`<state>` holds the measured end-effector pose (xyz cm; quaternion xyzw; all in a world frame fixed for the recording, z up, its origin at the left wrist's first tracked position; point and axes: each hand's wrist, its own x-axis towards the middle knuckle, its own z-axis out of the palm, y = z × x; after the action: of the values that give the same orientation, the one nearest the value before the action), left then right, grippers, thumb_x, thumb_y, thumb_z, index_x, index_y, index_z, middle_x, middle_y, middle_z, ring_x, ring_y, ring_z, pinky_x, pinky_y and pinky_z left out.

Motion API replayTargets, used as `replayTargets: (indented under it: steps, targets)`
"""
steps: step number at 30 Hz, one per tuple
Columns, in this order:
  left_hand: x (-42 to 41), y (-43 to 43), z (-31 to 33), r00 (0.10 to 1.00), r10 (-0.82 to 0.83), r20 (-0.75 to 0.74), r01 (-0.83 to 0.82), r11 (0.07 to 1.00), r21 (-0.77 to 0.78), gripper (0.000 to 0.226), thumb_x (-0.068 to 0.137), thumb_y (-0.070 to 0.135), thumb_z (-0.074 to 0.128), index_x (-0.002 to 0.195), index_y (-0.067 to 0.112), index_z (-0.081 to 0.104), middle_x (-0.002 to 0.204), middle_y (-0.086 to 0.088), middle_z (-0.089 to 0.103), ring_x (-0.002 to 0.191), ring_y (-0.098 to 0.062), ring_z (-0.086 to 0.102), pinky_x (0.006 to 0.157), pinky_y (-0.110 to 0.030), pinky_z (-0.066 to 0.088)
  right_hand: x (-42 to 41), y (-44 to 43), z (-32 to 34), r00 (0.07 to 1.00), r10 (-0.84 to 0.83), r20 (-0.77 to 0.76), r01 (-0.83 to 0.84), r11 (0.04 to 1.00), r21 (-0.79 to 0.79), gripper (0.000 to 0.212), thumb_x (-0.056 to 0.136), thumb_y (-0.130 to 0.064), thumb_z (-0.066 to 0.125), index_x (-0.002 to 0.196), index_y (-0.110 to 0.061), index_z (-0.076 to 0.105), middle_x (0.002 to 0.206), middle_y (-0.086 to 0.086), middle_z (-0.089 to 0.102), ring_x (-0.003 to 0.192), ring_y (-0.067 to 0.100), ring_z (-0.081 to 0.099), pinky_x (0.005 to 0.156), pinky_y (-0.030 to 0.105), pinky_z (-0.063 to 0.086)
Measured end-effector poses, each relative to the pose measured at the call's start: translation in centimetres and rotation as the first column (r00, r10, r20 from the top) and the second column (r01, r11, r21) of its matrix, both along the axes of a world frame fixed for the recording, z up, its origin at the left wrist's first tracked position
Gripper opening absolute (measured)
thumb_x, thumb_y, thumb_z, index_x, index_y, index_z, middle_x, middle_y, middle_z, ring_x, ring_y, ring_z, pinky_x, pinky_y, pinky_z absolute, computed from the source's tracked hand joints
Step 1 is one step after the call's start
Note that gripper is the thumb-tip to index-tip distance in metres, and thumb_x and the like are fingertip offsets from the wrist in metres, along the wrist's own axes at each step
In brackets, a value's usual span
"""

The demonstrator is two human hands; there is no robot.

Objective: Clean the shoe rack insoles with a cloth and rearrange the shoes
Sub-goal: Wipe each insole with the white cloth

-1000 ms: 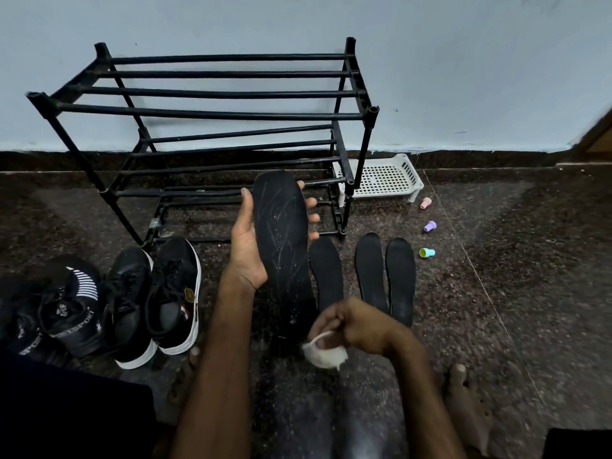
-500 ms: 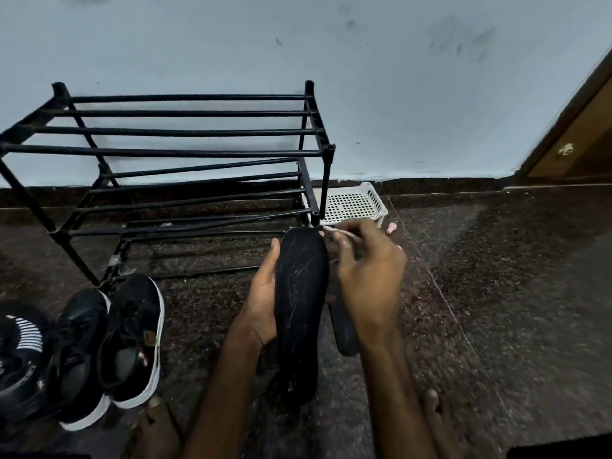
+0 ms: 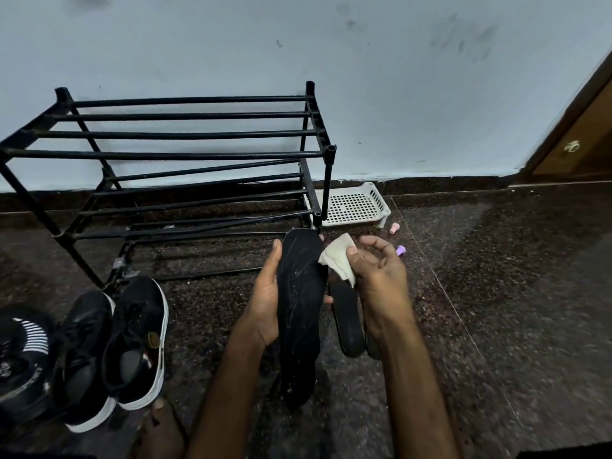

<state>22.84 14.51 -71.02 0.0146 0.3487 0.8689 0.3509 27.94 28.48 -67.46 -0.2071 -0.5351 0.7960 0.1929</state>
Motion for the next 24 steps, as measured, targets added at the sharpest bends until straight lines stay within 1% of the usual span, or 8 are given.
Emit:
replayTargets:
  steps: [3,6,7,9,12,14,19,24]
  targets:
    - [-0.1,0.2,0.2,1.000,0.010,0.006,-0.010,1.000,-0.027,0.069,0.095,0.062,0.038,0.119,0.005,0.069,0.100,-0.017,0.072,0.073,-0.027,0.071,0.063,-0.043,0.060,-0.3,-0.3,-1.2,0.988,-0.135,0.076,0.069,0.822,0.565,0.019,0.089,-0.010,0.065,0.092,-0.027,0.056,0.083,-0.006,0.065,0.078,0.014,0.062,0.076,0.043,0.054]
    - [0.0,0.4,0.3,0.999,0.030,0.038,-0.029,0.999,-0.031,0.071,0.096,0.063,0.032,0.118,0.007,0.071,0.123,-0.020,0.066,0.099,-0.031,0.068,0.088,-0.051,0.053,-0.2,-0.9,-1.6,0.984,-0.141,0.111,0.018,0.694,0.720,0.011,0.092,-0.015,0.063,0.090,-0.026,0.061,0.097,-0.004,0.066,0.092,0.014,0.062,0.077,0.031,0.053]
    - [0.0,0.4,0.2,0.998,0.029,0.047,-0.027,0.999,-0.034,0.073,0.096,0.064,0.031,0.120,0.008,0.070,0.130,-0.022,0.061,0.110,-0.032,0.063,0.100,-0.053,0.045,-0.1,-1.0,-1.5,0.987,-0.104,0.120,-0.008,0.720,0.694,0.006,0.093,-0.019,0.063,0.093,-0.025,0.062,0.099,-0.002,0.066,0.092,0.015,0.063,0.071,0.027,0.055]
    - [-0.1,0.2,0.3,0.998,0.033,0.054,-0.031,0.999,-0.043,0.075,0.095,0.065,0.031,0.122,0.006,0.069,0.134,-0.023,0.058,0.116,-0.034,0.060,0.105,-0.052,0.041,0.1,-1.3,-1.3,0.988,0.013,0.155,-0.101,0.811,0.576,0.013,0.092,-0.030,0.067,0.100,-0.020,0.063,0.096,-0.001,0.067,0.083,0.009,0.066,0.058,0.026,0.058]
    - [-0.3,0.0,0.3,0.999,0.011,0.039,-0.009,0.999,-0.053,0.076,0.094,0.065,0.031,0.120,0.004,0.069,0.125,-0.023,0.064,0.107,-0.031,0.067,0.088,-0.048,0.056,0.2,-0.6,-1.9,0.973,0.067,0.219,-0.172,0.845,0.506,0.023,0.084,-0.030,0.076,0.101,-0.020,0.064,0.090,-0.004,0.072,0.077,0.003,0.069,0.061,0.037,0.061]
    - [-0.4,-0.1,0.2,1.000,0.026,0.009,-0.025,0.996,-0.085,0.076,0.094,0.066,0.031,0.114,0.005,0.073,0.120,-0.020,0.067,0.095,-0.028,0.070,0.074,-0.044,0.059,0.1,-0.1,-2.6,0.969,0.054,0.243,-0.169,0.859,0.483,0.019,0.086,-0.023,0.074,0.103,-0.020,0.066,0.089,-0.001,0.075,0.081,0.012,0.072,0.071,0.043,0.061]
    - [-0.5,-0.1,0.1,0.999,0.045,-0.010,-0.046,0.996,-0.081,0.080,0.094,0.066,0.024,0.117,0.006,0.071,0.127,-0.019,0.064,0.094,-0.026,0.068,0.066,-0.039,0.060,0.4,0.8,-1.9,0.969,0.032,0.246,-0.037,0.999,0.015,0.021,0.101,-0.019,0.053,0.114,-0.005,0.061,0.098,0.009,0.075,0.081,0.014,0.070,0.058,0.024,0.056]
    - [-0.5,0.0,-0.1,0.997,0.025,-0.078,-0.036,0.988,-0.152,0.075,0.096,0.063,0.025,0.127,0.006,0.062,0.130,-0.022,0.062,0.094,-0.030,0.067,0.064,-0.039,0.059,0.3,1.1,-1.8,0.971,-0.049,0.232,0.073,0.993,-0.097,0.015,0.100,-0.023,0.054,0.092,-0.015,0.064,0.083,0.002,0.068,0.067,0.010,0.058,0.050,0.020,0.046]
